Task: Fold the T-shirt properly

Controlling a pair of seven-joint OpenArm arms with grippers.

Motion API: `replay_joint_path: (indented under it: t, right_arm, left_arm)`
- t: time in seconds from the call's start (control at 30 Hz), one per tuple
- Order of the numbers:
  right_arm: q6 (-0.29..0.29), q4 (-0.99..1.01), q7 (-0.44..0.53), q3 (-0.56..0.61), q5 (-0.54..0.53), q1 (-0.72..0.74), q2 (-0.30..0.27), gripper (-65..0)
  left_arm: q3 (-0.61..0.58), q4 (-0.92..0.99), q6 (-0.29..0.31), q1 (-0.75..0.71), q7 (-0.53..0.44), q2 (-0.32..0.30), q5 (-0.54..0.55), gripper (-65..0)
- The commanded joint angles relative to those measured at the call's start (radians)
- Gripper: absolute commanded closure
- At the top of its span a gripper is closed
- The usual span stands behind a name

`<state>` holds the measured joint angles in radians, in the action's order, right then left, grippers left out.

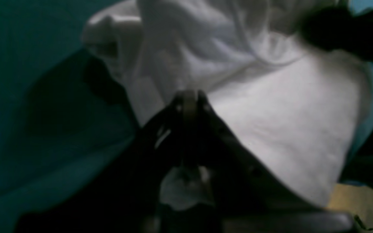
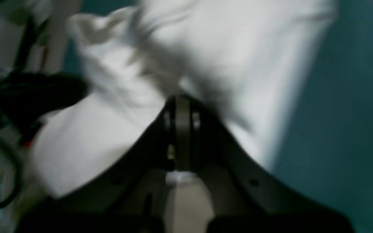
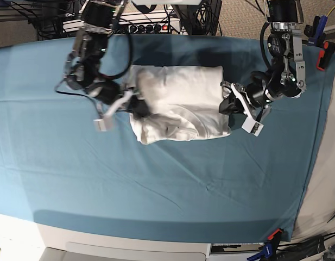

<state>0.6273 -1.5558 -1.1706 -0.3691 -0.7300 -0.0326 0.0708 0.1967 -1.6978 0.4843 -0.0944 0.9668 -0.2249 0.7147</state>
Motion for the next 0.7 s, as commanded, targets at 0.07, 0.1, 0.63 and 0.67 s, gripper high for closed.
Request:
replay_joint_path:
  t: [0.07,0.1,0.63,0.67]
  right_arm:
    - [-0.002,-0.015,0.024,-0.071,-0.003,0.013,-0.042,0.0]
    - [-0.005,-0.015,0.026,-0.095,-0.002,0.013,-0.054,0.0]
    - [-0.031,-0.251,-0.023,-0.508,-0.150,0.013,-0.399,0.0]
    - [-0.030,-0.279,-0.025,-0.544,-0.179,-0.009,-0.403,0.0]
  left_arm:
    - [0.002,-0.016,0.005,0.012,-0.026,-0.011,-0.002,0.0]
    - [0.002,-0.016,0.005,0.013,-0.026,-0.011,-0.006,0.0]
    - [0.356,-0.154,-0.156,0.223,-0.043,-0.363,-0.164,0.0]
    - [0.392,-0.158,-0.156,0.204,-0.039,-0.392,-0.140,0.0]
